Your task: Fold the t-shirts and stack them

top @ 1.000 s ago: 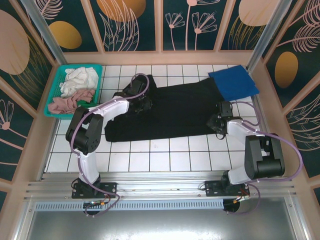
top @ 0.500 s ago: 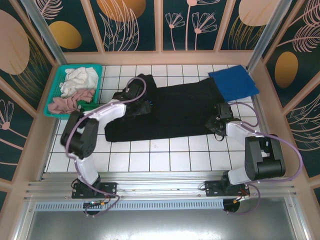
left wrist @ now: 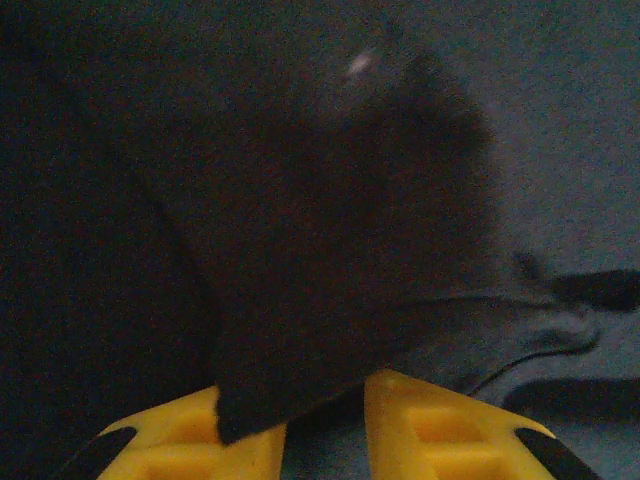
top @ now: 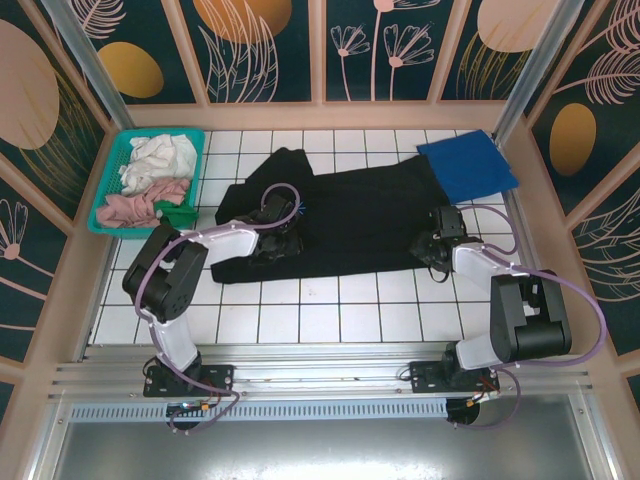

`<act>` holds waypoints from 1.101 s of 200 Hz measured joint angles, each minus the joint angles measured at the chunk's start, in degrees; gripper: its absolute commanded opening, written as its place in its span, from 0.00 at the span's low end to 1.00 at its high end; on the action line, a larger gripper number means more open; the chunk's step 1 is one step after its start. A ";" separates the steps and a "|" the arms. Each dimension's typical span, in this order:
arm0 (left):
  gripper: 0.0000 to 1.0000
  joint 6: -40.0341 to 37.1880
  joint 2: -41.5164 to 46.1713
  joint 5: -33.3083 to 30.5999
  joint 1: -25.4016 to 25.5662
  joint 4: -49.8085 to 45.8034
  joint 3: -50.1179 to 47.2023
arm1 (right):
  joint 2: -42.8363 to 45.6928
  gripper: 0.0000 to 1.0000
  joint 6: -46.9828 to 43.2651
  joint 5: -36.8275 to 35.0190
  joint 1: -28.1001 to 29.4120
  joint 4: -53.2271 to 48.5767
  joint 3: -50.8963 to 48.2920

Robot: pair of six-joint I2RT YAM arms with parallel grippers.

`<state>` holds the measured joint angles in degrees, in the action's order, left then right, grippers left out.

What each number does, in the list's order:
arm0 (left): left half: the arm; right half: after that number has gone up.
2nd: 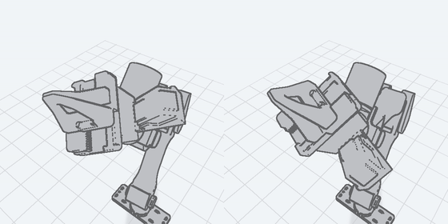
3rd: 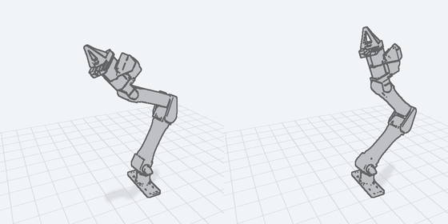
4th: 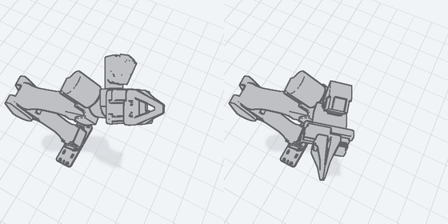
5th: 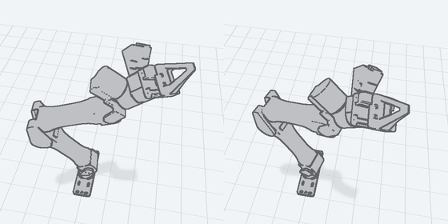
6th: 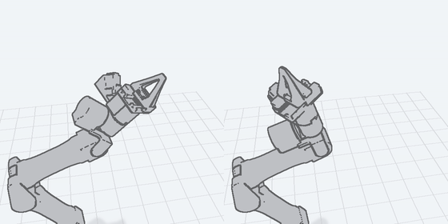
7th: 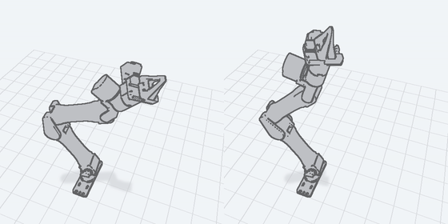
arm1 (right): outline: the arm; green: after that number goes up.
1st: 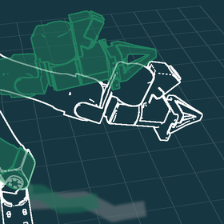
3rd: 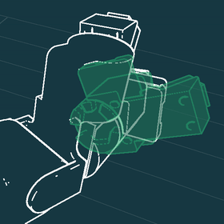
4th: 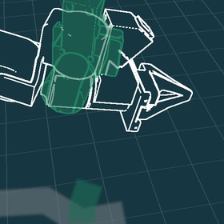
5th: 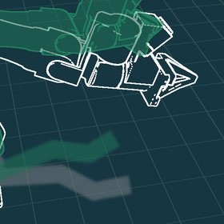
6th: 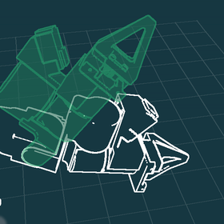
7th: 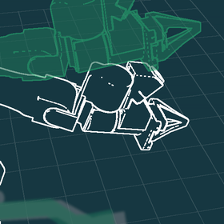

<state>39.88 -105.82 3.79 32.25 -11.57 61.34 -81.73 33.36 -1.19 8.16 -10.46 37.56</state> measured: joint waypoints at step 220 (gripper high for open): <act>0.85 -16.79 -11.37 -8.72 -0.17 -7.52 24.72 | 5.84 0.57 -1.49 -0.17 0.31 -0.39 -0.33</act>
<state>23.09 -117.19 -4.93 32.08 -19.09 86.06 -75.90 31.88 -1.37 8.47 -10.85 37.23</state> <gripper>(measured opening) 0.818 0.565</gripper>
